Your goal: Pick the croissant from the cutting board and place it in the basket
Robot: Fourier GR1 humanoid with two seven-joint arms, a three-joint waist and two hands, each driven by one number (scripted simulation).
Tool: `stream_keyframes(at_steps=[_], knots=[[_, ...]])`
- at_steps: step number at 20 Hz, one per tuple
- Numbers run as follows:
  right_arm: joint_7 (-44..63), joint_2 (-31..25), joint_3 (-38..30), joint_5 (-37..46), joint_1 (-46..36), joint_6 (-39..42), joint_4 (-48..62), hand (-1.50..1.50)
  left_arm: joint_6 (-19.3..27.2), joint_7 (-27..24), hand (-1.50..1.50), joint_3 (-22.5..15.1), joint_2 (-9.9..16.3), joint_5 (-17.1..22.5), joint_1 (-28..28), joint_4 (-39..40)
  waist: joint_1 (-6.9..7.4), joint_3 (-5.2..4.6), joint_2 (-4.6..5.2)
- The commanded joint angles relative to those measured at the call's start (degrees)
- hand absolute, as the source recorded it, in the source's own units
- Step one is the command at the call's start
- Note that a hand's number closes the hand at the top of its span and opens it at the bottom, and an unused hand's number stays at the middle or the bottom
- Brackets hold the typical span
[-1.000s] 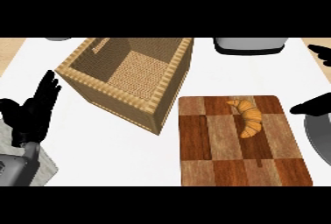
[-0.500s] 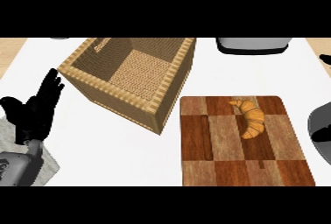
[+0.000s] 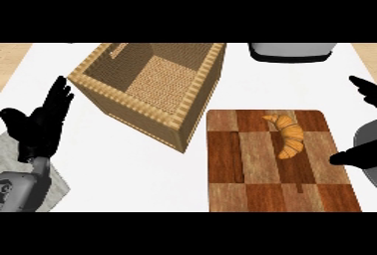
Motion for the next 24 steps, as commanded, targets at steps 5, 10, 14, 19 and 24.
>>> stream_keyframes(at_steps=[5, 10, 14, 19, 24], knots=[[-14.5, 4.8, -0.6, 7.2, 2.3, -1.8, 9.4, -1.5, -2.1, 1.2, 0.0, 1.0, -3.0, -3.2, 0.5, -1.4, 0.23, 0.02, 0.08], [-17.5, 9.9, 2.4, 14.3, 3.1, -7.2, 8.9, -1.5, -3.3, 4.2, 0.0, 3.7, -2.8, -4.1, 1.5, -3.5, 0.24, 0.02, 0.01], [-13.7, 11.3, 2.8, 16.7, 2.7, -6.6, 5.5, -1.5, -2.0, 4.9, 0.0, 3.1, -5.3, -6.6, 5.8, -9.3, 0.33, 0.01, -0.05], [-17.7, 13.6, 1.0, 17.0, 4.9, -6.4, 5.2, -1.5, -7.2, 3.4, 0.0, 7.6, -5.2, -6.4, 1.3, -3.7, 0.08, 0.01, 0.0], [-19.3, 17.4, 3.4, 21.2, 6.7, -8.8, 6.4, -1.5, -6.1, 3.1, 0.0, 6.7, -8.6, -10.0, 3.0, -5.0, 0.1, 0.01, 0.01]])
